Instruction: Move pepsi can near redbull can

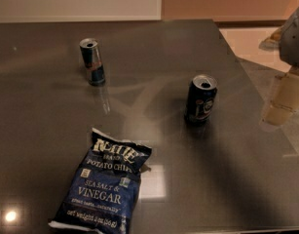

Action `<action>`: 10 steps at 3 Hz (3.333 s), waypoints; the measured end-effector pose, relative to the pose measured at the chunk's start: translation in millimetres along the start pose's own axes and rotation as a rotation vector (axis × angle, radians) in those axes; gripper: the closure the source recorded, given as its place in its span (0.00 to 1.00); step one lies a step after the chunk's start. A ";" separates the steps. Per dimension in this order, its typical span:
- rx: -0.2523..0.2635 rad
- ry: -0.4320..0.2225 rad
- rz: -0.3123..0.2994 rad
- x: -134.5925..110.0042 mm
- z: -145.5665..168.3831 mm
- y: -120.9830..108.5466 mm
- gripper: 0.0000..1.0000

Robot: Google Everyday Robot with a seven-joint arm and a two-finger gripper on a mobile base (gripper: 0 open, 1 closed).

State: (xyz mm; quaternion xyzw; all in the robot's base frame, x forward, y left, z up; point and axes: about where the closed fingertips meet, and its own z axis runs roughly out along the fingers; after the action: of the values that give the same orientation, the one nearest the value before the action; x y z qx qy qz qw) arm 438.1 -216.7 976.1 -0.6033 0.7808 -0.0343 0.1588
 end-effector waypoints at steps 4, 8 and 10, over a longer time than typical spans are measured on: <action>-0.134 -0.127 -0.020 -38.5 60.9 -40.3 0.00; -0.270 -0.258 -0.056 -69.7 115.9 -28.9 0.17; -0.270 -0.264 -0.065 -78.3 115.0 -30.4 0.64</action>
Offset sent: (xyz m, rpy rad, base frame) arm 0.0518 0.0227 -0.0213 0.0435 0.0695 0.0739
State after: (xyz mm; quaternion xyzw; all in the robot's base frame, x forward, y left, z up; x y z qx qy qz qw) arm 517.1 -134.4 890.8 -0.6434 0.7306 0.1452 0.1764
